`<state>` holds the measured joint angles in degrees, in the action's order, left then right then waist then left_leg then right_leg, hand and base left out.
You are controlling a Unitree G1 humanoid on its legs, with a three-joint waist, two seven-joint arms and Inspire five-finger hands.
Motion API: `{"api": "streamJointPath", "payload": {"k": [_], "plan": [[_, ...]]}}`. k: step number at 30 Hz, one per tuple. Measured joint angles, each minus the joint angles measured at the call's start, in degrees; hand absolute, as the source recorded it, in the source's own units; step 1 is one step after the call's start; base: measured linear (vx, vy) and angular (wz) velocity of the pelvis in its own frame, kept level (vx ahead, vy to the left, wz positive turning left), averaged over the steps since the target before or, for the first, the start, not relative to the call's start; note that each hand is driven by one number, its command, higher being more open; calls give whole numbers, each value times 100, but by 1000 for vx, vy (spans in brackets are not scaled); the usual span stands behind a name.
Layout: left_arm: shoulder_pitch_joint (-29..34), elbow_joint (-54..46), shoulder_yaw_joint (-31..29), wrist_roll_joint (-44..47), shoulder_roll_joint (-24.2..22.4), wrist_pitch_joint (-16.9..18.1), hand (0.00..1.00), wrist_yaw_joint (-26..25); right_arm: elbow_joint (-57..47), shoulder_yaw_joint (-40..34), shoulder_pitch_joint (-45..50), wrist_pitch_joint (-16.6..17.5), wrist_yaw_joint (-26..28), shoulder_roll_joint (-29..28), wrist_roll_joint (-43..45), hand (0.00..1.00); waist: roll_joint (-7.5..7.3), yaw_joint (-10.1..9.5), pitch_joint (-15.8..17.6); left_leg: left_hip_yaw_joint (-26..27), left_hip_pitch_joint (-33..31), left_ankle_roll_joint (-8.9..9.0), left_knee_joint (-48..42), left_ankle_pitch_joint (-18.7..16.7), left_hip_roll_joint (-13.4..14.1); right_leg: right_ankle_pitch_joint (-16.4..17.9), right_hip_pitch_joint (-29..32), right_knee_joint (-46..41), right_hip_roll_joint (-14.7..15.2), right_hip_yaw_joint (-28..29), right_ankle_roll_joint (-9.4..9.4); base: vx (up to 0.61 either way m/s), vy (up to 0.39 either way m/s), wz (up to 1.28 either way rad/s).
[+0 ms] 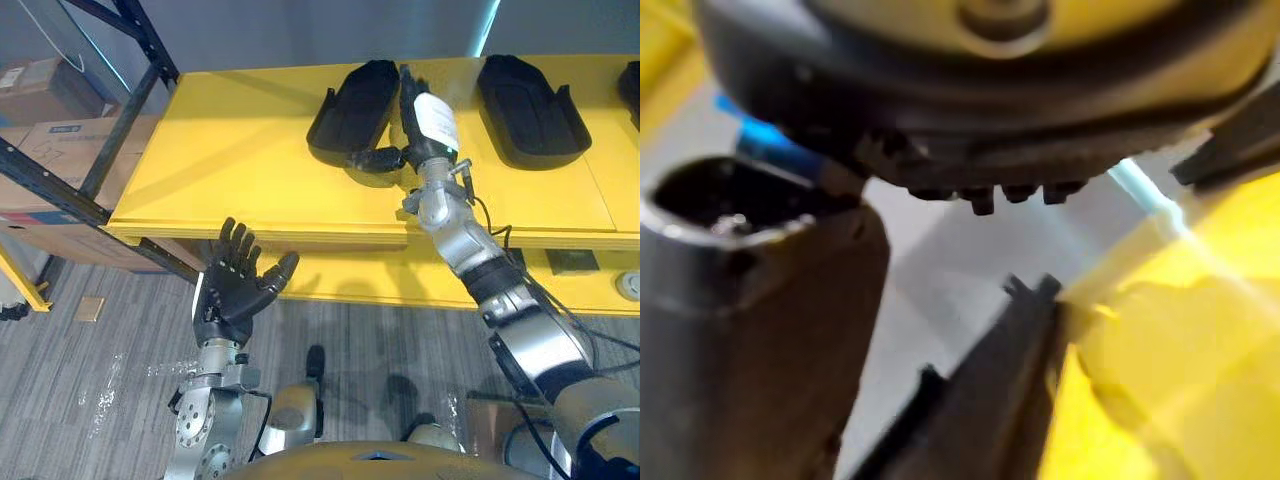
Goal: Walk over and take three plastic housings, then place them on the shelf
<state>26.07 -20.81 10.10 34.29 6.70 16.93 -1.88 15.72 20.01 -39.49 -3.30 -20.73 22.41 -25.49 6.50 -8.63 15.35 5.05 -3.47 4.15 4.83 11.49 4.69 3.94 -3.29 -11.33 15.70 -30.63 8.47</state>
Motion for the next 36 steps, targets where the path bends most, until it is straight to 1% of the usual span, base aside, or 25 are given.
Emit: {"api": "streamJointPath", "payload": {"k": [1,4,5,7,9,10,12,14,17,20,23,24,26,28,30,31,32,34,36], "plan": [[-44,-136,-36,147,15,160,100,108,-610,-71,337,179,-13,16,-29,100,-27,83,14,52,12,-1,-1,0,2,-6,17,9,-1,52,5,17,-43,-20],[-328,-380,-228,170,111,385,100,122,-1422,-260,935,461,-13,23,-21,100,-81,275,20,330,189,11,1,-68,27,-42,5,53,-10,308,26,1,-37,-40],[-373,-426,-265,167,135,410,100,117,-1514,-354,1044,527,-13,23,67,100,-94,293,13,401,231,8,2,-88,38,-51,9,64,-17,378,28,-22,-37,-53],[-427,-603,-420,138,180,421,100,82,-1741,-682,1301,607,7,25,438,100,-147,398,-17,577,301,19,3,-140,89,-114,7,184,-86,538,18,-22,-30,-45],[-512,-663,-595,45,278,397,100,-78,-1855,-1322,1551,736,199,30,1124,100,-211,513,-58,740,349,45,2,-170,163,-232,13,364,-187,689,-11,-20,-43,-41],[-528,-657,-654,41,289,376,100,-120,-1856,-1477,1585,736,268,30,1318,100,-222,546,-64,784,367,47,1,-171,180,-248,13,388,-206,728,-15,-12,-42,-33],[-545,-657,-902,7,287,275,100,-235,-1848,-1983,1727,670,609,43,2131,100,-251,650,-106,877,417,72,0,-189,208,-278,16,447,-276,823,-36,-5,-37,-25],[-557,-656,-1091,-132,287,216,100,-313,-1719,-2193,1737,617,783,118,2536,100,-245,731,-119,889,423,74,-1,-189,240,-279,21,451,-307,836,-42,-1,-43,-10],[-637,-609,-1249,-150,287,145,100,-394,-1171,-2307,1730,552,1127,512,2834,100,-210,729,-195,892,428,76,-3,-189,258,-274,22,446,-324,842,-49,1,-28,-1],[-641,-589,-1440,-326,281,143,100,-419,-205,-2492,1574,511,1320,732,2961,100,-161,716,-252,831,422,87,-4,-176,269,-253,3,402,-323,791,-73,1,-30,10],[-646,-496,-1471,-324,263,142,100,-410,601,-2644,1332,511,1488,977,3183,100,-103,711,-289,724,422,84,-5,-147,263,-168,-1,244,-278,713,-83,-18,-31,16],[-641,-406,-1487,-323,260,141,100,-402,838,-2647,1234,511,1642,1131,3320,100,-77,700,-306,687,424,87,-6,-132,247,-128,6,171,-263,687,-96,-30,-19,16],[-634,-309,-1545,-320,233,133,100,-400,1087,-2638,1057,530,1859,1238,3441,100,-70,710,-310,623,420,100,-6,-99,243,-38,41,17,-247,653,-114,-56,-34,15],[-634,-215,-1550,-320,210,133,100,-381,1631,-2472,662,654,2087,1464,3528,100,-71,702,-309,528,381,114,-10,-49,233,164,173,-318,-162,598,-147,-89,-51,19],[-635,-201,-1551,-317,209,133,100,-369,2124,-2312,244,770,2163,1659,3576,100,-57,656,-300,438,230,127,-112,-46,229,312,351,-595,-100,574,-232,-89,-42,17],[-639,-201,-1553,-317,209,133,100,-364,2199,-2284,172,786,2171,1698,3600,100,-51,642,-297,422,193,139,-141,-56,230,333,392,-643,-91,570,-231,-80,-37,15],[-644,-200,-1556,-314,208,133,100,-360,2484,-2165,-127,863,2217,1864,3719,100,2,561,-252,378,99,181,-187,-76,236,418,517,-826,-62,573,-247,-98,-45,11],[-645,-200,-1605,-294,208,135,100,-356,2767,-2032,-488,962,2306,1976,3813,100,82,504,-183,308,4,191,-234,-64,232,499,645,-1037,-10,554,-276,-96,-51,13],[-646,-200,-1716,-290,207,145,100,-335,2949,-1834,-833,1037,2528,2065,4060,100,171,452,-22,255,-26,181,-257,-62,210,633,782,-1310,69,547,-312,-73,-48,9]]}}
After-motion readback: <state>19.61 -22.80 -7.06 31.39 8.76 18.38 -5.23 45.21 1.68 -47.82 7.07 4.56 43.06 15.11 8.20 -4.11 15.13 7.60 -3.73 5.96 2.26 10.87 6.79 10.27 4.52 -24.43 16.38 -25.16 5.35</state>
